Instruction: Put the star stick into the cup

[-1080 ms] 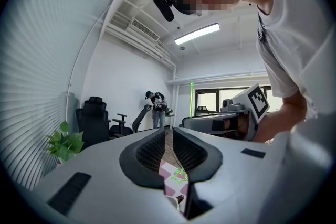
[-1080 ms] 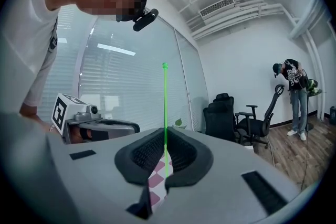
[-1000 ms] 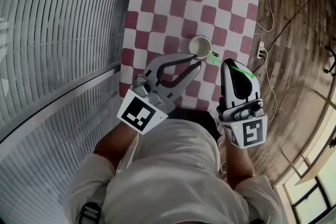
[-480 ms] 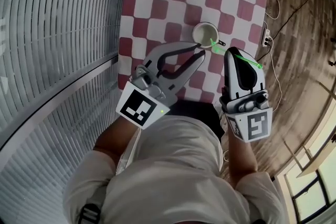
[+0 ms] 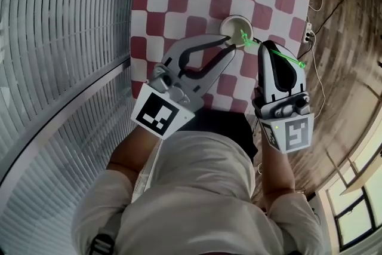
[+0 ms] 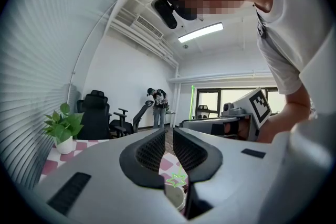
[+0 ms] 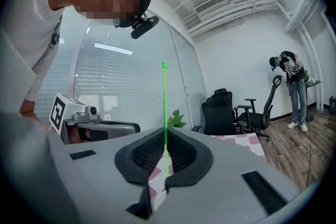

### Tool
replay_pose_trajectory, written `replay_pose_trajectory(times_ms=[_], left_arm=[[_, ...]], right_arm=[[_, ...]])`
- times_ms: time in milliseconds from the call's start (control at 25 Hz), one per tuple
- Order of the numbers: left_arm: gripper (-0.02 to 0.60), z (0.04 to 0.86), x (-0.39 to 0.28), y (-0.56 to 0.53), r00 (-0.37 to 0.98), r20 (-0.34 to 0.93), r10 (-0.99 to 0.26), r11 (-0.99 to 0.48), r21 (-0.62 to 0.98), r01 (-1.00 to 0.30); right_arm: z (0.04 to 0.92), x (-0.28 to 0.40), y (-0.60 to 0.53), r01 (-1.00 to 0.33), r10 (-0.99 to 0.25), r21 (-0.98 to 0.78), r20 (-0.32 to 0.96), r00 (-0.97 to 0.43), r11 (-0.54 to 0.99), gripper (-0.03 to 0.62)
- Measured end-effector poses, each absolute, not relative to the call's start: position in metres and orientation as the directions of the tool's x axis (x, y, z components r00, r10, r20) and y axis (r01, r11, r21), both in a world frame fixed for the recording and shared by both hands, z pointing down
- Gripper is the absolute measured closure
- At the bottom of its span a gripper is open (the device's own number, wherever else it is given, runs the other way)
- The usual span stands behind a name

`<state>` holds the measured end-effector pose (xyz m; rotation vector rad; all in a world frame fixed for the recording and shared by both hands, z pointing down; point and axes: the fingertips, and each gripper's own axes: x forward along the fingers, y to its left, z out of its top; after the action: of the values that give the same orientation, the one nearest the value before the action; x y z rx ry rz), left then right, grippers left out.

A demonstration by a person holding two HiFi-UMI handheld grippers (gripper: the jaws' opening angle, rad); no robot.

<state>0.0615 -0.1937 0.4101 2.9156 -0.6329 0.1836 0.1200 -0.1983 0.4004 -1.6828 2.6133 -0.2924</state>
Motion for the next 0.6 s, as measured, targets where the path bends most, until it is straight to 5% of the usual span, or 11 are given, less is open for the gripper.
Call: replay_pose_trajectory(times_ms=[600], left_arm=[[0.512, 0.439, 0.065, -0.203, 0.889, 0.180, -0.420, -0.891, 0.106, -0.442]], right_arm=[[0.432, 0.127, -0.196, -0.877, -0.904, -0.260, 0.036, -0.427, 0.404, 0.554]])
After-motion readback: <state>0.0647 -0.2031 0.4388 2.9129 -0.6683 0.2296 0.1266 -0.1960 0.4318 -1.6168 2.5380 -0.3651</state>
